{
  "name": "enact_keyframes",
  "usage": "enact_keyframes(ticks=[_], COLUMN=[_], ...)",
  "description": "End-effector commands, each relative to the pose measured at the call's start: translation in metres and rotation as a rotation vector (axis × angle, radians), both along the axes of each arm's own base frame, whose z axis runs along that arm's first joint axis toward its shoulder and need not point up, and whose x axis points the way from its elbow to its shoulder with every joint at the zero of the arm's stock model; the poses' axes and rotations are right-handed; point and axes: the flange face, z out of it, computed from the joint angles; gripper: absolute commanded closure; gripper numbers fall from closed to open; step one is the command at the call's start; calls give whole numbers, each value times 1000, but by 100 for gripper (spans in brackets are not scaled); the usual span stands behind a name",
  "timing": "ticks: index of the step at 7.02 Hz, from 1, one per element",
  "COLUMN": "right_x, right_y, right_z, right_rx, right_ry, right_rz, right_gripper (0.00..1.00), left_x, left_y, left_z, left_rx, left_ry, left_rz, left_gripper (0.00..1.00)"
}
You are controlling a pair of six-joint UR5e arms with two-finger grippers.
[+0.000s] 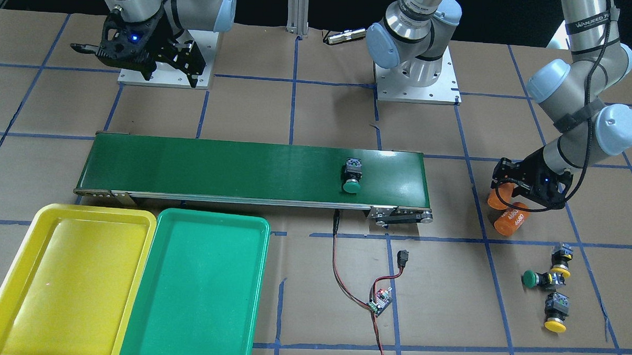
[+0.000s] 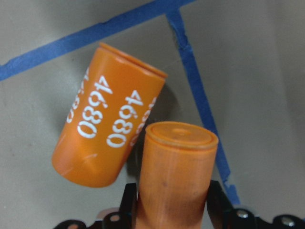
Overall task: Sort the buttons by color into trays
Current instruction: 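Grasp an orange cylinder with the left gripper, then place the orange cylinder on the belt and open the left gripper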
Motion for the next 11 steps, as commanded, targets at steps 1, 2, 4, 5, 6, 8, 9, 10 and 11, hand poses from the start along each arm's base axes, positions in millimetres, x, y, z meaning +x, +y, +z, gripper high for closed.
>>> enact_keyframes(ticks=[1,2,4,5,6,8,9,10,11], right_x=[0,0,0,0,0,0,0,0,0], right_y=[0,0,0,0,0,0,0,3,4], right_z=[0,-1,-1,-1,-1,-1,-4,-10,-11], right_rx=[0,4,4,4,5,5,10,20,22], right_ry=[-3,-3,-2,-3,-3,-3,-3,0,-1], right_rz=[0,-2,0,0,-2,-2,-2,-1,-2], right_gripper=[0,0,0,0,0,0,0,0,0], left_x=[-82,-127,-211,-236,-240,-247,-245,-243,-247], left_y=[4,4,5,9,11,9,0,-9,-4], left_z=[50,70,61,54,47,39,47,59,61], left_rx=[-1,-11,24,35,49,70,34,-22,-39], left_ry=[-40,-66,-103,-77,-73,-26,-22,-15,-32], left_rz=[129,188,360,454,466,526,481,310,148], left_gripper=[100,100,100,100,100,98,100,100,100])
